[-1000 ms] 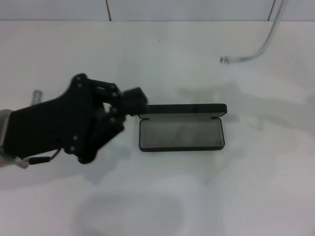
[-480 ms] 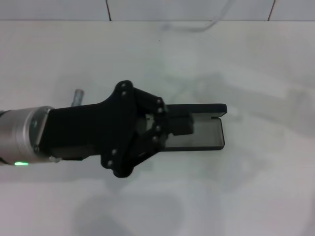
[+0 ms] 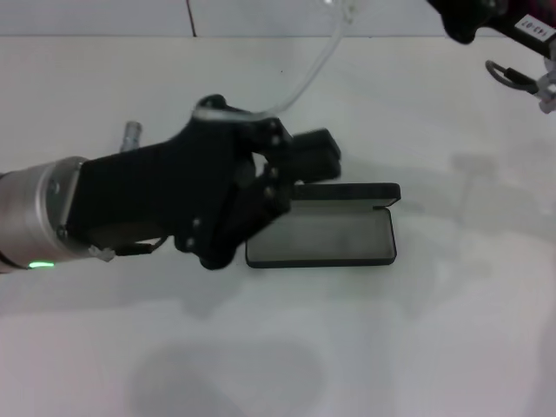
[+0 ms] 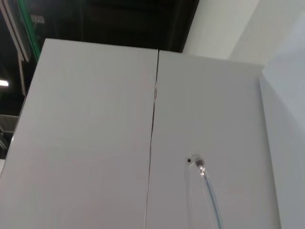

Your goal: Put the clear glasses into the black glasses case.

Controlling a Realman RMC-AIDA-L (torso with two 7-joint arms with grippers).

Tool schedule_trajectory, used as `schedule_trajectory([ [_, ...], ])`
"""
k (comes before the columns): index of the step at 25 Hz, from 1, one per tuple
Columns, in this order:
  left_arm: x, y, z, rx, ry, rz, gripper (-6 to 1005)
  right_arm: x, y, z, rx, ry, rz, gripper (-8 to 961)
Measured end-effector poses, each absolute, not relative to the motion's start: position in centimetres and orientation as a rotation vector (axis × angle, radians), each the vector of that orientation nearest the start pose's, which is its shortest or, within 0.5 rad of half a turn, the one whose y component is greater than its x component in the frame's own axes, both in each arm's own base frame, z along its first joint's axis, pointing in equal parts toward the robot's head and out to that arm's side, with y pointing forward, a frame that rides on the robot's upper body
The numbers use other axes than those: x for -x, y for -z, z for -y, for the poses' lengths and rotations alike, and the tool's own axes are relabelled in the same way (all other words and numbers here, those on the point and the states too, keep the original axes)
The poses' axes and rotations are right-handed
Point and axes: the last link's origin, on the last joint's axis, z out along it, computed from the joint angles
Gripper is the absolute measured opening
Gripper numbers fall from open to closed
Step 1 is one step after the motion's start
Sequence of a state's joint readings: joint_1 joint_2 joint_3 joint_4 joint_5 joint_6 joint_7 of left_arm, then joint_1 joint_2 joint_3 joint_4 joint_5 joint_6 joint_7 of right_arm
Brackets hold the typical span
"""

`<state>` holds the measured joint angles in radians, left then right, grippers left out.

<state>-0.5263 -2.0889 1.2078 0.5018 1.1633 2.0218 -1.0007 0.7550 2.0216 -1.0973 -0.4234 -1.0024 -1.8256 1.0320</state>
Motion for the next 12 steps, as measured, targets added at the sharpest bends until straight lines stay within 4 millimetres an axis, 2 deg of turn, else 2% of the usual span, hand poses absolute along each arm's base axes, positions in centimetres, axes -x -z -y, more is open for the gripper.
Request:
schedule_trajectory([
  [5, 16.9, -0.6, -27.1, 2.544, 1.833, -0.089, 44, -11.7, -3.0, -35.6, 2.441, -1.702, 0.120, 64],
  [12, 17.0, -0.8, -27.3, 2.506, 1.852, -0.069, 44, -11.7, -2.0, -35.8, 2.499, -1.637, 0.102, 64],
])
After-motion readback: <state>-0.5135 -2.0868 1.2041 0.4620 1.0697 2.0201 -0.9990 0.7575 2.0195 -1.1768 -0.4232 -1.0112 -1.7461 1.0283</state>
